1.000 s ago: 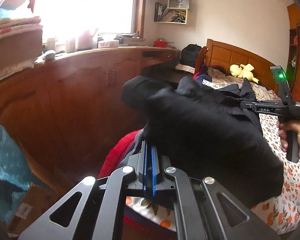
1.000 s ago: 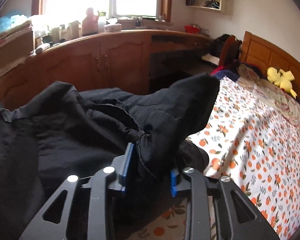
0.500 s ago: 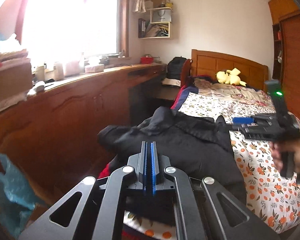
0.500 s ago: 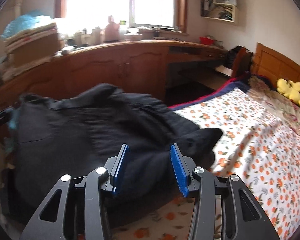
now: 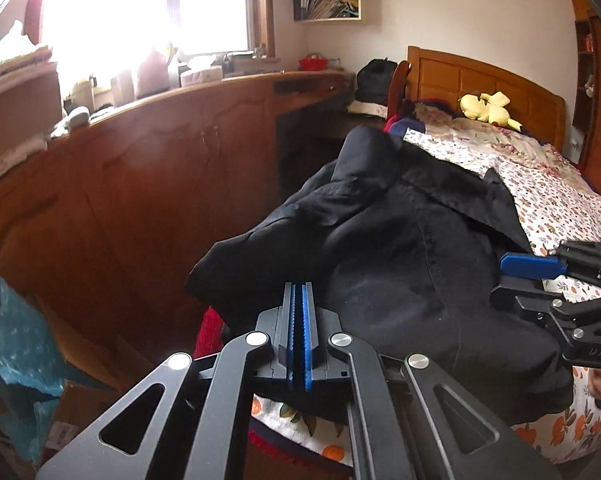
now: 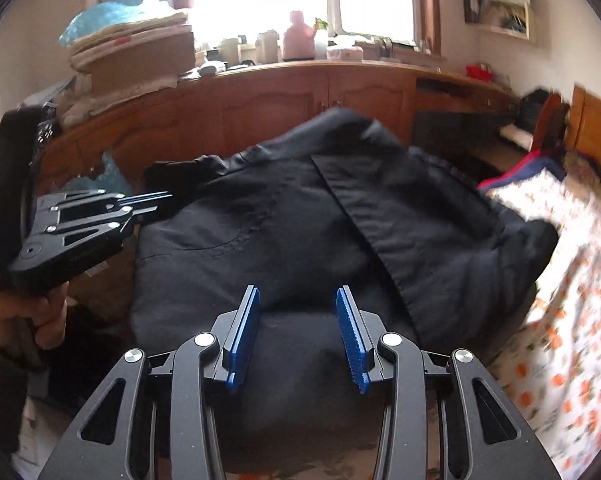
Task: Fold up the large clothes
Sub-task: 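Lower the coat onto the bed edge and open both grippers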
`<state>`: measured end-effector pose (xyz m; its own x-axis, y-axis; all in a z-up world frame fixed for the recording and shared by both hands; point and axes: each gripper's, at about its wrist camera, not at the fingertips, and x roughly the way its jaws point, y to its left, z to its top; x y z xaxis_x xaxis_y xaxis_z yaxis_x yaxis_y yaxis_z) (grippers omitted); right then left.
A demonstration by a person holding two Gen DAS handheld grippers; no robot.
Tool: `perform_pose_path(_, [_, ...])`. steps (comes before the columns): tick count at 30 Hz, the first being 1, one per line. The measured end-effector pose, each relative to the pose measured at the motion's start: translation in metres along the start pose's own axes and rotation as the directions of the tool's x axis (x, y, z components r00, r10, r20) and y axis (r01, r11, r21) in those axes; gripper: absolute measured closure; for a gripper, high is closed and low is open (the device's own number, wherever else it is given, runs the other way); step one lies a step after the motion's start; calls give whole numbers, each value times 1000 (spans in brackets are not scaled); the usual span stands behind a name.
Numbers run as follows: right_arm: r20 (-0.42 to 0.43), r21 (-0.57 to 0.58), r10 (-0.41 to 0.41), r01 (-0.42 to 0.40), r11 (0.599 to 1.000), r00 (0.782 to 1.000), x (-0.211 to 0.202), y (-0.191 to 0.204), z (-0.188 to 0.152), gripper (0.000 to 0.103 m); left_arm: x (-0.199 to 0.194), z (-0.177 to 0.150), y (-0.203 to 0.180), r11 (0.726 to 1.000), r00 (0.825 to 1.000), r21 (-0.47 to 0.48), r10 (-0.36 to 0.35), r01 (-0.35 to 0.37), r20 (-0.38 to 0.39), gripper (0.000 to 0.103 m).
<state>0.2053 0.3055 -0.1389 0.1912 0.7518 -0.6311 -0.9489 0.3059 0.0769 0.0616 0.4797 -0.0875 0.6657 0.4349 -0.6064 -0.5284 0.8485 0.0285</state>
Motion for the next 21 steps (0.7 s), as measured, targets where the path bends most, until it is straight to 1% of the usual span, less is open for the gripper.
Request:
perform_pose_path(3, [11, -1, -32, 32, 999, 999, -9, 3, -1, 66, -5, -3, -1, 1000, 1000, -4, 8, -8, 14, 99])
perform_pose_path(7, [27, 13, -54, 53, 998, 998, -32, -4, -4, 66, -21, -2, -10, 999, 998, 8, 45, -45, 39, 99])
perform_pose_path(11, [52, 26, -74, 72, 997, 996, -63, -16, -18, 66, -40, 2, -22, 999, 998, 10, 31, -31, 56, 99])
perform_pose_path(12, [58, 28, -84, 82, 996, 995, -70, -17, -21, 66, -45, 1, -27, 999, 998, 14, 28, -29, 60, 95])
perform_pose_path(13, [66, 30, -95, 93, 995, 993, -81, -21, -27, 66, -51, 1, -32, 999, 997, 20, 27, -28, 69, 83])
perform_pose_path(14, [72, 37, -103, 100, 994, 992, -92, -25, -34, 66, -58, 1, -38, 999, 997, 25, 25, -27, 79, 75])
perform_pose_path(15, [75, 44, -108, 105, 994, 991, -99, -27, -39, 66, -63, 0, -42, 999, 996, 29, 23, -26, 88, 60])
perform_pose_path(17, [84, 65, -122, 117, 991, 989, -120, -36, -51, 66, -75, -2, -57, 999, 994, 41, 11, -16, 110, 52])
perform_pose_path(18, [88, 72, -129, 123, 990, 988, -129, -40, -56, 66, -79, -3, -63, 999, 993, 45, 6, -11, 115, 43])
perform_pose_path(19, [98, 83, -144, 136, 987, 985, -142, -44, -63, 66, -84, -4, -70, 999, 992, 50, -2, -4, 124, 26])
perform_pose_path(20, [102, 90, -152, 143, 986, 983, -149, -46, -67, 66, -90, -5, -79, 998, 990, 55, -9, 2, 138, 19])
perform_pose_path(21, [109, 98, -163, 152, 984, 981, -158, -49, -72, 66, -94, -4, -83, 998, 989, 59, -18, 9, 148, 9])
